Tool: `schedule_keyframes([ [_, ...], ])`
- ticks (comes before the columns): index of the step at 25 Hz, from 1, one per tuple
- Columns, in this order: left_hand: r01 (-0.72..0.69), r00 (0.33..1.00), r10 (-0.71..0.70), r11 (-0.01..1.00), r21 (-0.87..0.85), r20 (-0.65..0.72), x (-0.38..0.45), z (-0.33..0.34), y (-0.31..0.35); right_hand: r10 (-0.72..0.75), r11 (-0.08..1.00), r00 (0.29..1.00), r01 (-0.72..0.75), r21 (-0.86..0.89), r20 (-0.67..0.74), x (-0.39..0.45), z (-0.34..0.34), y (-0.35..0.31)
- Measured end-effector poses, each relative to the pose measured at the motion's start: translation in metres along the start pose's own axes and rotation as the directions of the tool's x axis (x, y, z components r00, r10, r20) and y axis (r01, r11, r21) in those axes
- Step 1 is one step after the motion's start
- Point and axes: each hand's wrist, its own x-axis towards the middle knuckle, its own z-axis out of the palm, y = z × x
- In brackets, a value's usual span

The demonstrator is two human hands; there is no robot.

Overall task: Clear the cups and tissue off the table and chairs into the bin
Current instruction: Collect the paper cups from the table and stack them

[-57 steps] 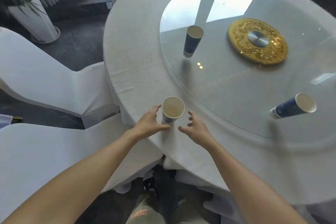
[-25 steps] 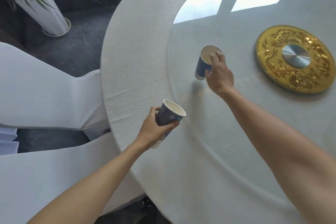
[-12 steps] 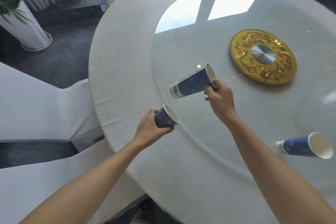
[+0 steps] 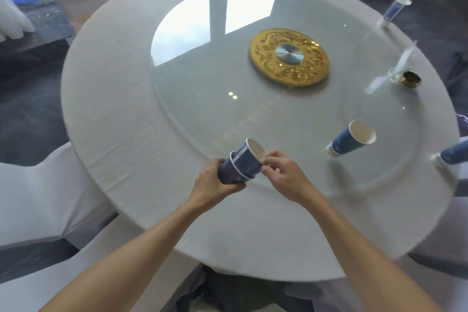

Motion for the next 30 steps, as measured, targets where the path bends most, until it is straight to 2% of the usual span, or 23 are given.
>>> schedule_keyframes([
  [2,-0.05,0.999,0.049,0.998,0.047,0.008,-0.003,0.017,0.014,-0.027,0.991,0.999,0.024,-0.128,-0.019,-0.02,-0.004,0.016],
  [8,-0.105,0.992,0.102,0.994,0.04,0.071,0.002,0.07,0.051,0.035,0.999,0.998,-0.035,0.003,-0.048,-0.045,-0.037,0.05],
  [11,-0.104,0.99,0.102,0.994,0.018,0.094,0.012,0.105,0.072,0.075,0.997,0.995,-0.074,0.012,-0.07,-0.043,-0.068,0.08],
  [13,-0.073,0.991,0.075,0.997,-0.022,0.107,0.019,0.132,0.09,0.06,0.998,0.977,-0.066,-0.02,-0.205,-0.036,-0.097,0.106],
  [15,-0.037,0.992,0.043,0.998,-0.053,0.123,0.025,0.155,0.107,-0.007,0.984,0.907,-0.069,-0.163,-0.422,-0.023,-0.13,0.133],
  [17,-0.011,0.991,0.021,0.997,-0.07,0.136,0.033,0.18,0.121,-0.029,0.939,0.851,-0.157,-0.308,-0.524,-0.006,-0.164,0.16],
  [20,0.023,0.993,-0.015,0.997,-0.067,0.118,0.036,0.209,0.133,0.082,0.868,0.912,-0.263,-0.421,-0.403,0.02,-0.199,0.196],
  [23,0.052,0.992,-0.046,0.997,-0.051,0.12,0.029,0.229,0.138,0.059,0.814,0.96,-0.205,-0.543,-0.274,0.036,-0.212,0.225],
  [25,0.078,0.989,-0.072,0.996,-0.046,0.128,0.022,0.233,0.138,0.036,0.81,0.964,-0.182,-0.558,-0.262,0.038,-0.217,0.237],
  [28,0.089,0.988,-0.083,0.995,-0.039,0.134,0.013,0.236,0.14,0.044,0.863,0.949,-0.193,-0.467,-0.311,0.023,-0.219,0.242],
  [30,0.078,0.988,-0.074,0.997,-0.023,0.137,0.008,0.239,0.143,0.103,0.933,0.934,-0.211,-0.293,-0.343,0.007,-0.221,0.239],
])
